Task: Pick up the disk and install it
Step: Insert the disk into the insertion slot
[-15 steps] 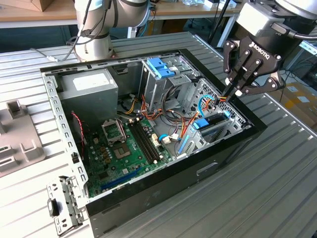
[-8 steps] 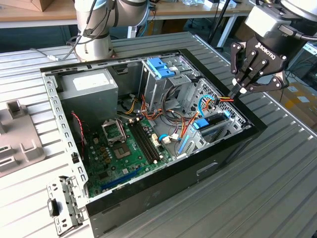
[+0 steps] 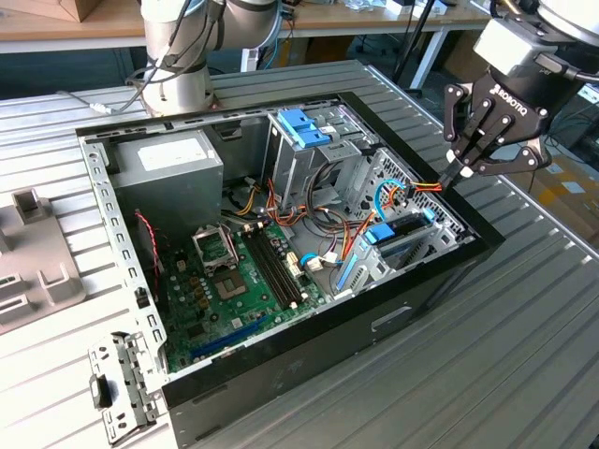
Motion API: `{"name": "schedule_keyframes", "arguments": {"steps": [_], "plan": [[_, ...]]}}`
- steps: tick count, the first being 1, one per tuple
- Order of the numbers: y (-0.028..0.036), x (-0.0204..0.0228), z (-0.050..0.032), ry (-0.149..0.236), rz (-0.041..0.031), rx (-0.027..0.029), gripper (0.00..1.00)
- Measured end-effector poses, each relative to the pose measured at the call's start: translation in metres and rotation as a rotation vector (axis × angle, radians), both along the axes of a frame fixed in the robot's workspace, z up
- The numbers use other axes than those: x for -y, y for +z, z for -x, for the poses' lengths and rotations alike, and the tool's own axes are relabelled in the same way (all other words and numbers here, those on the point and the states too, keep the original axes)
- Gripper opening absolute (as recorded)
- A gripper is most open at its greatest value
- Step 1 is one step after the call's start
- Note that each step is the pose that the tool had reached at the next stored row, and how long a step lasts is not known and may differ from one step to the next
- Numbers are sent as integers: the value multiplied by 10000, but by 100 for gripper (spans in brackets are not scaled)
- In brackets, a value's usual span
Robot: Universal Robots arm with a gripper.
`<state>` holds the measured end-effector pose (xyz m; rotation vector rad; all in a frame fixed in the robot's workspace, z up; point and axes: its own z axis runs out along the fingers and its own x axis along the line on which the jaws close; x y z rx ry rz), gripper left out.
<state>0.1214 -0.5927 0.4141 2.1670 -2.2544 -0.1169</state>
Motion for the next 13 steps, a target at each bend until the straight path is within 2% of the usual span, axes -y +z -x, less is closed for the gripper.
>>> {"name": "schedule_keyframes", "arguments": {"steps": [6, 10, 13], "plan": [[-52, 46, -109, 0, -2, -15, 11], [-72, 59, -197, -1, -1, -25, 11], [-73, 59, -210, -2, -2, -26, 11]]}}
